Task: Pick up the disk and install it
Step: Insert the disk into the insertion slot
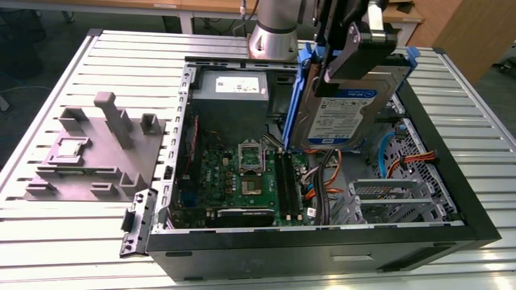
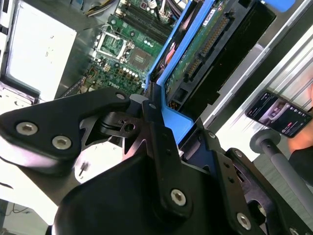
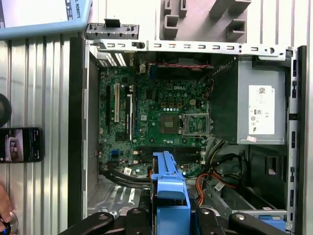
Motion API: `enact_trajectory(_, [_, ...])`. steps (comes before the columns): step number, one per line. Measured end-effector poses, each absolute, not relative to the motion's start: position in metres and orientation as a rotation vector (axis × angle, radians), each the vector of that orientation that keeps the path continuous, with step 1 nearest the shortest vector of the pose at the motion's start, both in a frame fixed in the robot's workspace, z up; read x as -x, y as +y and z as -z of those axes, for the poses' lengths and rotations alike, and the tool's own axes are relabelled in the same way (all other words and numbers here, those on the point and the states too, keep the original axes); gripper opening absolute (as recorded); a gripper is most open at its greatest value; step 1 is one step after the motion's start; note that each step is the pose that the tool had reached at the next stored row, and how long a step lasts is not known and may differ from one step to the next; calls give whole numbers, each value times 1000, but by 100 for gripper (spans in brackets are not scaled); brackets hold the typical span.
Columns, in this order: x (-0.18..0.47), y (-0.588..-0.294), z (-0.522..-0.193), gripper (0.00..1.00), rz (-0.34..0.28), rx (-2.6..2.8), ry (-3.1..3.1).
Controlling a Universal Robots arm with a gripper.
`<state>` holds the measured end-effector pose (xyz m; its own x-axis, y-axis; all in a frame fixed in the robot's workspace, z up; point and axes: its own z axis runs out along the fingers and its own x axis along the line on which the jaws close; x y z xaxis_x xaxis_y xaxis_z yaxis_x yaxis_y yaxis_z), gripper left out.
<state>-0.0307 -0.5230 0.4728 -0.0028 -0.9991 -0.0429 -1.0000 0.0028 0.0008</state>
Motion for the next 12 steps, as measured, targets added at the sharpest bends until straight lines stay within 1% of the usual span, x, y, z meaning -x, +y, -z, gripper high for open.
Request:
enact_trajectory(8, [18,-524,-472,37,-48,2197,2203])
enact_trajectory(12, [18,-530,-471,37,-48,2197,2203])
